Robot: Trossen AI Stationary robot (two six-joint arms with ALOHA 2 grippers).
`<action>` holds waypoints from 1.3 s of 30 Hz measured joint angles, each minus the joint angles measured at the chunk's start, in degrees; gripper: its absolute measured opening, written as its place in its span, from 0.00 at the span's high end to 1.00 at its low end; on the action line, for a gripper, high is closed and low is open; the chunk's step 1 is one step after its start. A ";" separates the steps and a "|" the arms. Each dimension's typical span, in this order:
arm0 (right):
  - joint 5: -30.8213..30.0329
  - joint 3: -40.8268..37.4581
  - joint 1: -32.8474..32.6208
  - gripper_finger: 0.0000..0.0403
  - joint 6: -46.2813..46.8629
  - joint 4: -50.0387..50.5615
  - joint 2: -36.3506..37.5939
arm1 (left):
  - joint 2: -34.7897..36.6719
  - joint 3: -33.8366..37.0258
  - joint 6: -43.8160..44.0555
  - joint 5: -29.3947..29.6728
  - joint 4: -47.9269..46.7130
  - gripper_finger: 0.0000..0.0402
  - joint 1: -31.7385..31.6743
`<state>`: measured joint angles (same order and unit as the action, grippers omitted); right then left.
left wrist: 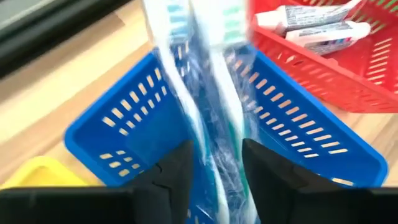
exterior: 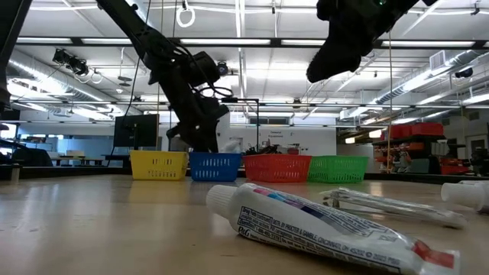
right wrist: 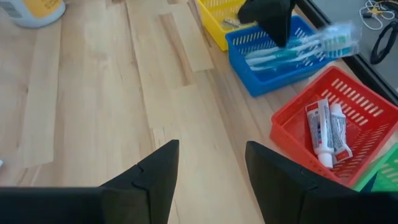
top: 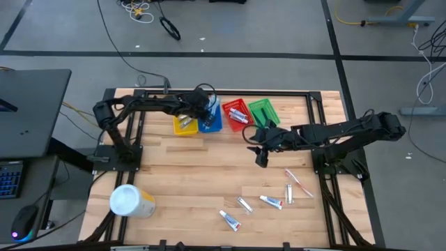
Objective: Pick & Place Travel size toiletries
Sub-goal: Put the blue toothbrush into the blue bin, then put the left nail cutter into the yellow bin
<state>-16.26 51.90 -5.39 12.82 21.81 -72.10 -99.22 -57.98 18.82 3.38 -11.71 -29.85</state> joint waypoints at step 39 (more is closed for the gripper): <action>1.41 -0.02 -20.76 0.51 19.96 1.67 -7.99 | 16.59 0.00 -11.11 4.96 5.92 0.58 53.01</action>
<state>-14.85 51.88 -26.15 32.77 23.48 -80.09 -82.63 -57.98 7.71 8.34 -5.79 23.17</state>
